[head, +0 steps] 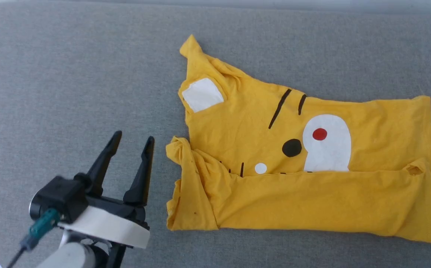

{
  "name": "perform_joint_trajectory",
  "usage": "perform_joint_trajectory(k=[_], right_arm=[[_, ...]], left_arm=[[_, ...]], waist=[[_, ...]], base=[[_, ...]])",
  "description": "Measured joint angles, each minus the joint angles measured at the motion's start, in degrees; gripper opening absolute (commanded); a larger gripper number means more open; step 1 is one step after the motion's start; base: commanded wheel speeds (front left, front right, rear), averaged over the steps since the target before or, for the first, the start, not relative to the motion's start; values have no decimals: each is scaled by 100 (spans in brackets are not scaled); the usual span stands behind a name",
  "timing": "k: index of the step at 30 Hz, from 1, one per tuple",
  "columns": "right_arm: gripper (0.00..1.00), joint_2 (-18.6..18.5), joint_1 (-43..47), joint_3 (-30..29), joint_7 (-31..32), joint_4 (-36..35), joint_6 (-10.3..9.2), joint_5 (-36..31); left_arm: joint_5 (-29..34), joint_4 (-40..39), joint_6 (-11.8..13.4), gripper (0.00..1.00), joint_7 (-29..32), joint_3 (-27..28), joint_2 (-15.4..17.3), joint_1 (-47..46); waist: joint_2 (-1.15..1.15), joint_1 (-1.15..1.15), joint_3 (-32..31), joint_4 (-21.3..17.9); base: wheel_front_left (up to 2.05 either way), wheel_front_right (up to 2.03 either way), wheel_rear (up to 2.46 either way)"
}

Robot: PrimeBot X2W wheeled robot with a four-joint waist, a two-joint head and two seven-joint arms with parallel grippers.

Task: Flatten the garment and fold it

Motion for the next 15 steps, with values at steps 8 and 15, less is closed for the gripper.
perform_joint_trajectory(k=[8, 15], right_arm=[[100, 1010, 445, -200, -1039, -400, 1, -1234], [100, 1606, 739, -296, -1579, -264, 1, -1644]], left_arm=[[1678, -499, 320, 100, -5, 880, -1001, 1205], [1916, -63, -101, 100, -5, 1203, -1822, 2123]], waist=[[0, 0, -347, 78], [0, 0, -518, 111]], base=[[0, 0, 0], [0, 0, 0]])
